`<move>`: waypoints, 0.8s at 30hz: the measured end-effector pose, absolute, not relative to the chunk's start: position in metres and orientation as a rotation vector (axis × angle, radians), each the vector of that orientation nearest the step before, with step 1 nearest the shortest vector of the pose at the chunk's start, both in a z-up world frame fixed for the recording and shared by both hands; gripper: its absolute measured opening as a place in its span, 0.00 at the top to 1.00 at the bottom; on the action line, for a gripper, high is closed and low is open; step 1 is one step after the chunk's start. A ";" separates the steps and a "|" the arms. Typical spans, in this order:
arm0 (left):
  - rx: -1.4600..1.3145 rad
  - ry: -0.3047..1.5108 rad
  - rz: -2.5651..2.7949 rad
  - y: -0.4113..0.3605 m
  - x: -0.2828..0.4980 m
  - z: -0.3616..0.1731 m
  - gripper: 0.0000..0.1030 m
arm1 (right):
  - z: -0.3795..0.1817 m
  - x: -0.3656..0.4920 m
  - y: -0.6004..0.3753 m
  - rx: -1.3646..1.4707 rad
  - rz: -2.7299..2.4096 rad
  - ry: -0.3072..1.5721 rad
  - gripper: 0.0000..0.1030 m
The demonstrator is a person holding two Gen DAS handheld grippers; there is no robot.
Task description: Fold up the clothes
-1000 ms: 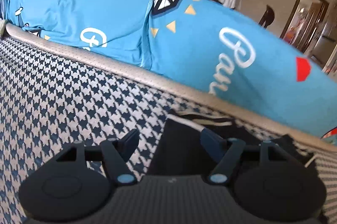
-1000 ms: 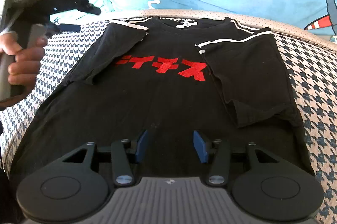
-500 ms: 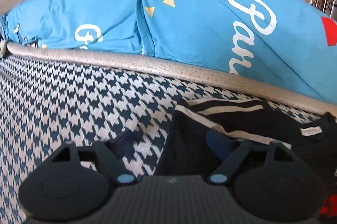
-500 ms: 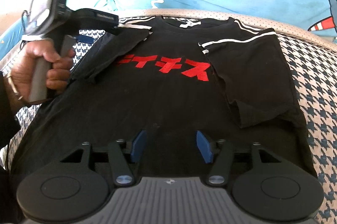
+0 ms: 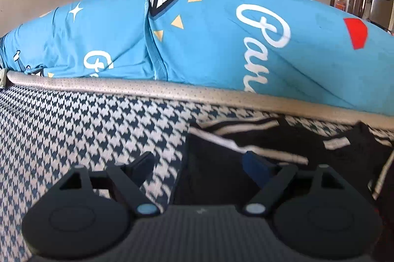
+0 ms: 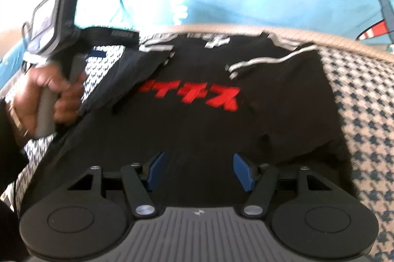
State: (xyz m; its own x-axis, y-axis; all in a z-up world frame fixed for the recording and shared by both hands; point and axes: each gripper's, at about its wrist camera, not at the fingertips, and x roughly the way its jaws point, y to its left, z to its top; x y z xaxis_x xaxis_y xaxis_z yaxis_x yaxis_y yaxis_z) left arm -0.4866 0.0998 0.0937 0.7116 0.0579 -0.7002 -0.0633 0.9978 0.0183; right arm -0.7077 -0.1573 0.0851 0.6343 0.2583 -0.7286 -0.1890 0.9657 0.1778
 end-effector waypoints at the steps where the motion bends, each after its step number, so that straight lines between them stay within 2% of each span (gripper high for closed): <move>1: -0.004 0.784 0.068 0.101 -0.491 0.095 0.19 | 0.087 -0.708 -0.161 0.097 0.245 0.835 0.40; 5: 0.015 0.810 0.087 0.110 -0.507 0.094 0.19 | 0.095 -0.706 -0.178 0.139 0.193 0.793 0.40; 11: 0.033 0.853 0.097 0.119 -0.528 0.088 0.19 | 0.099 -0.702 -0.199 0.177 0.106 0.766 0.47; 24: 0.134 0.896 0.106 0.108 -0.553 0.069 0.16 | 0.071 -0.694 -0.209 0.112 0.048 0.816 0.48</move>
